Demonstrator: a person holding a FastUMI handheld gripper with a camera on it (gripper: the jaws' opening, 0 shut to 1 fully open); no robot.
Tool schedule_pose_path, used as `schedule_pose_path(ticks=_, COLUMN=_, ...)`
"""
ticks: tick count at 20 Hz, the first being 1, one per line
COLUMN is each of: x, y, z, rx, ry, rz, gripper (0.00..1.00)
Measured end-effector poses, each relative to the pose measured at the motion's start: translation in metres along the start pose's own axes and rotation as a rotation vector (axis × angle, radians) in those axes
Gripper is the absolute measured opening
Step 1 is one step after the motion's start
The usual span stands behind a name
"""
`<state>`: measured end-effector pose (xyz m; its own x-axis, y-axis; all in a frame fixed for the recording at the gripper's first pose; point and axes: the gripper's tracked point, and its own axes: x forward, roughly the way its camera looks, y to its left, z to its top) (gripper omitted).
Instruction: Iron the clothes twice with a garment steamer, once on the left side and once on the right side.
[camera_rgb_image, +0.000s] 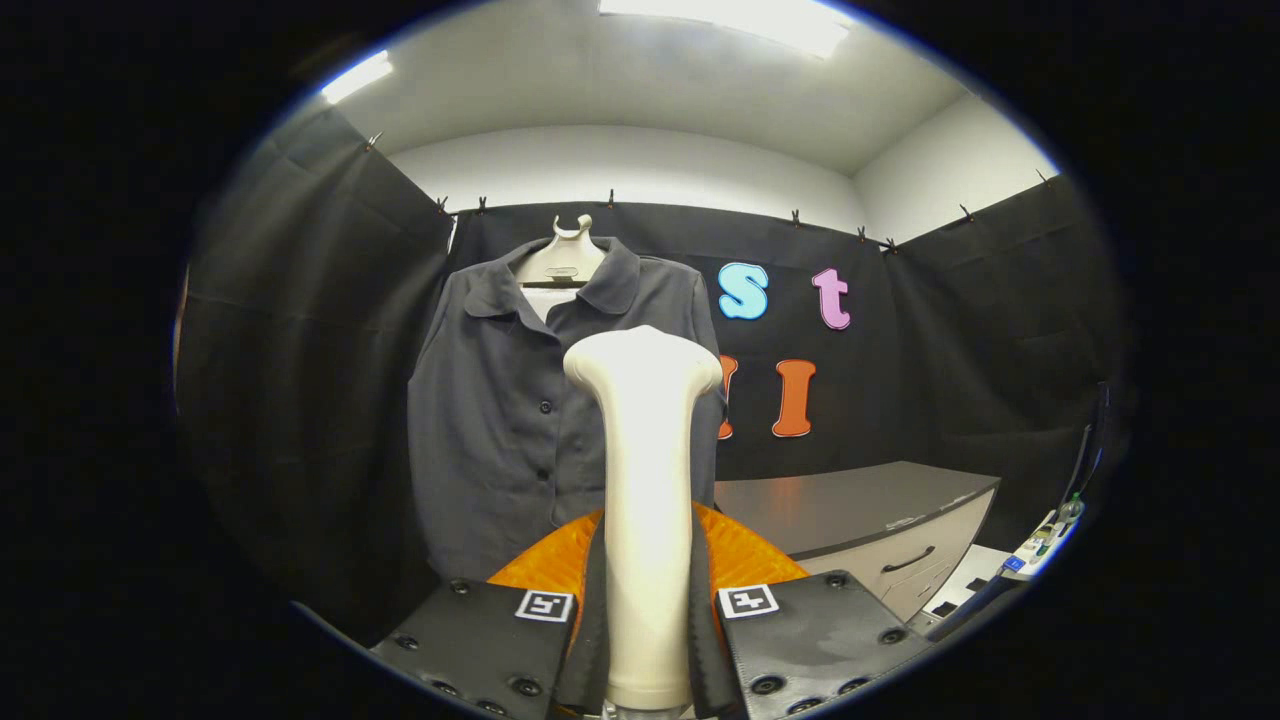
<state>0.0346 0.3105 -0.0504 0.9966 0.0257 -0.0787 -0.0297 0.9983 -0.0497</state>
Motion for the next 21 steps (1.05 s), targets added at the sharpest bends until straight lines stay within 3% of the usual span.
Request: schedule_pose_path(ticks=21, x=0.010, y=0.021, z=-0.005, rx=-0.028, ry=0.013, rz=0.039, gripper=0.39)
